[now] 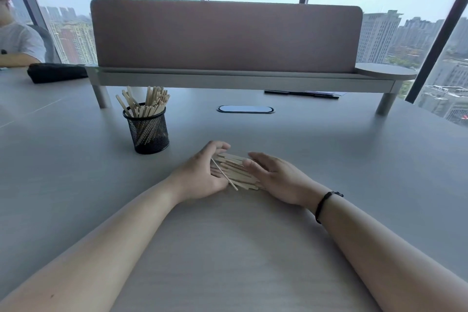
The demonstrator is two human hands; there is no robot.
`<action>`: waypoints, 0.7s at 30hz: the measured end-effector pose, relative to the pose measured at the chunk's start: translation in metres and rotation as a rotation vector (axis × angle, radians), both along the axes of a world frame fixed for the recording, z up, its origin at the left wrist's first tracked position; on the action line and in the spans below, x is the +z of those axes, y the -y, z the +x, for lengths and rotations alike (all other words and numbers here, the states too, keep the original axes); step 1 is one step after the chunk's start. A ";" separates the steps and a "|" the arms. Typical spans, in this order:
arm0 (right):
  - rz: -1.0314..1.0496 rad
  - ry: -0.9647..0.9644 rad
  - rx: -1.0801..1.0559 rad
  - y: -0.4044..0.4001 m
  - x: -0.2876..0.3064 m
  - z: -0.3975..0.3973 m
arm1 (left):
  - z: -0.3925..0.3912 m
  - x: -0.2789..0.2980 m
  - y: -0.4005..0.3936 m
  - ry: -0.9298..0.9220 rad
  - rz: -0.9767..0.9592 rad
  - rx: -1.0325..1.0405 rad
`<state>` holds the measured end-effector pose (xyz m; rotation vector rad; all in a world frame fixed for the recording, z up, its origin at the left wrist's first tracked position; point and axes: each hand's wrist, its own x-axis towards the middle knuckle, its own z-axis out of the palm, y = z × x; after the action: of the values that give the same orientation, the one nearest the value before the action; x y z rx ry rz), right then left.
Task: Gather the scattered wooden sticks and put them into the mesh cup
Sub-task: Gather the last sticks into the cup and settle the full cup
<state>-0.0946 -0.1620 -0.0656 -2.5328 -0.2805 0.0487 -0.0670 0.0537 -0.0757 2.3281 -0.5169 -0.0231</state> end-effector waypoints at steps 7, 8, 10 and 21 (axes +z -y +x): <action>0.111 0.036 0.029 -0.019 0.005 0.004 | 0.003 -0.001 0.019 0.054 0.293 0.048; 0.147 0.029 0.029 -0.017 0.005 0.003 | 0.002 -0.002 0.019 0.066 0.315 0.031; 0.214 0.029 -0.007 -0.011 0.005 0.004 | 0.001 -0.002 0.014 0.100 0.376 -0.008; 0.827 0.018 -0.447 -0.025 0.012 -0.003 | 0.002 0.006 0.014 0.024 0.374 -0.001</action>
<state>-0.0977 -0.1369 -0.0536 -1.7178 0.2298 -0.2209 -0.0651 0.0399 -0.0701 2.6949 -0.5643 -0.0999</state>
